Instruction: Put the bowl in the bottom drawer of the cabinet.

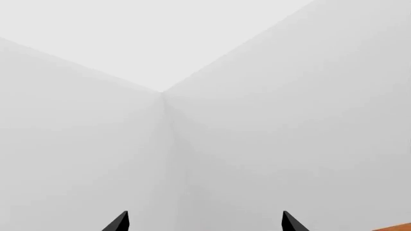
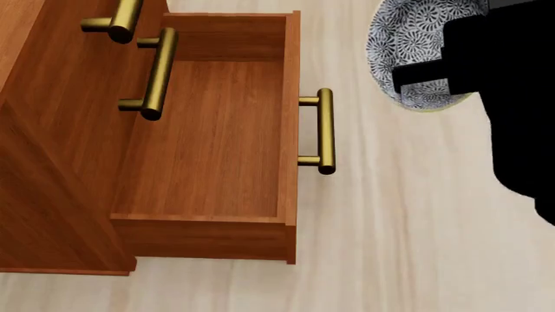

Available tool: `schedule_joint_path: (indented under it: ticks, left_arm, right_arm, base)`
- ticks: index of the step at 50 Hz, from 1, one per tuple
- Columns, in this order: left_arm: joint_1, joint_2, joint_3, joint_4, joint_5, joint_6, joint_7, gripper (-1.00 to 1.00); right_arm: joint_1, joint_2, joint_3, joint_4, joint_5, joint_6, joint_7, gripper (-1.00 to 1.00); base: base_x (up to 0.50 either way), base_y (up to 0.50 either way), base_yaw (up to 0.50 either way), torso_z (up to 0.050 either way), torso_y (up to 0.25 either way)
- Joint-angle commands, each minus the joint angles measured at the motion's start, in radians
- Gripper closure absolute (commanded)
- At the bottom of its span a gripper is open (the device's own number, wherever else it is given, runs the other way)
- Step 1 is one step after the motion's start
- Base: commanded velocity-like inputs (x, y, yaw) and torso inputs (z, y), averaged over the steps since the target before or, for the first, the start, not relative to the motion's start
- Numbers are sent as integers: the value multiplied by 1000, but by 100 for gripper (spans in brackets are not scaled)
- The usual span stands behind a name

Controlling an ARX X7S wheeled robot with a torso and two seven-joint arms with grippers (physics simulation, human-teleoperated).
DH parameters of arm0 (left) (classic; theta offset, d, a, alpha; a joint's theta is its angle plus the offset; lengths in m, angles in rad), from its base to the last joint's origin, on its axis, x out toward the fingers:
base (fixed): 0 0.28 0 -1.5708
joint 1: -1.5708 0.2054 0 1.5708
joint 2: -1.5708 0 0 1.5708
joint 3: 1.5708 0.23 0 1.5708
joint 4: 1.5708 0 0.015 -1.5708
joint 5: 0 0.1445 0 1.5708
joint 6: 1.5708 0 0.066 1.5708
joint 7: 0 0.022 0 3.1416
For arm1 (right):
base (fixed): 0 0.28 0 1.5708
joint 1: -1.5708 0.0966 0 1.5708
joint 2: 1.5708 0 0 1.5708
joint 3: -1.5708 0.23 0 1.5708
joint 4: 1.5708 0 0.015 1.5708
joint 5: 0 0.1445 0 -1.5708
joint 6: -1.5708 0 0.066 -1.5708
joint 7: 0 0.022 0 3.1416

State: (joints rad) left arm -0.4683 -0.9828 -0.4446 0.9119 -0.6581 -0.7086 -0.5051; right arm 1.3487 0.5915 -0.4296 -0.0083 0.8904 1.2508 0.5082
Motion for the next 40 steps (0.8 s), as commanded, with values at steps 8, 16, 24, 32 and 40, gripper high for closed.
schedule_joint_path:
  ticks: [8,16,24,32,40]
  left_arm:
    - [0,-4,3,4,-5,-2,-6,-100]
    - [-7,-13,2,8,-17,-12,-13,-100]
    - [-17,-22,5,8,-25,-19,-19,-100]
    - [-10,-23,8,-2,-13,-7,-14,-100]
    - [-6,-18,25,-9,3,4,-16,-100]
  right_arm:
    - [168,-147,-164,322,-156,-169,-174,100]
    - [207,-240,-214,524,-211,-288,-266,100]
    - [284,-362,-267,802,-278,-440,-386,100]
    - [342,-449,-290,1020,-316,-554,-471,100]
    - [389,-540,-302,1252,-344,-676,-556,100]
  base:
    - [0,0,0,0,0]
    - [0,0,0,0,0]
    - [0,0,0,0,0]
    - [0,0,0,0,0]
    - [0,0,0,0,0]
